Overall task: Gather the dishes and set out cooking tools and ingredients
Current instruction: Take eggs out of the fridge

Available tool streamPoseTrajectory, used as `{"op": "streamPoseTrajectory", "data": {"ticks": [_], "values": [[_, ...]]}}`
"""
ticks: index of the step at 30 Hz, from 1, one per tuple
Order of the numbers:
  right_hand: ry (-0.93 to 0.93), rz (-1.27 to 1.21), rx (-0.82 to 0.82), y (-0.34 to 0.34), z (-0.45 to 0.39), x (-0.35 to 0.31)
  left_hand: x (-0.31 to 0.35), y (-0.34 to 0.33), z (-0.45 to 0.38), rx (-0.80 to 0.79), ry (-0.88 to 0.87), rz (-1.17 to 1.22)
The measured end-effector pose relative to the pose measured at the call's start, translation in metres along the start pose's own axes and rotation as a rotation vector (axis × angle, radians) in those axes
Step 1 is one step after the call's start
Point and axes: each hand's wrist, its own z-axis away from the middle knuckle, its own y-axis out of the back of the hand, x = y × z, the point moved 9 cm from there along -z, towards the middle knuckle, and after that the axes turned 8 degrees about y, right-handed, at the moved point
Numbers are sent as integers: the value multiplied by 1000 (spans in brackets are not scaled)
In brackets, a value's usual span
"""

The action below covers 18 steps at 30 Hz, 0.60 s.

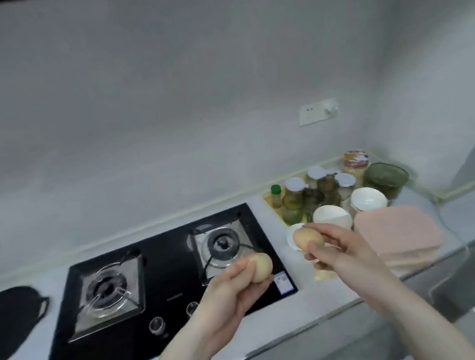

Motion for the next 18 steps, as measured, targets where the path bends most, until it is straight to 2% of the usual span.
{"op": "streamPoseTrajectory", "data": {"ticks": [7,18], "values": [[30,7,-359,-161,17,-19,20,130,111,249,-193,152],[89,41,-645,-414,95,-36,38,319,284,475,-345,188]]}}
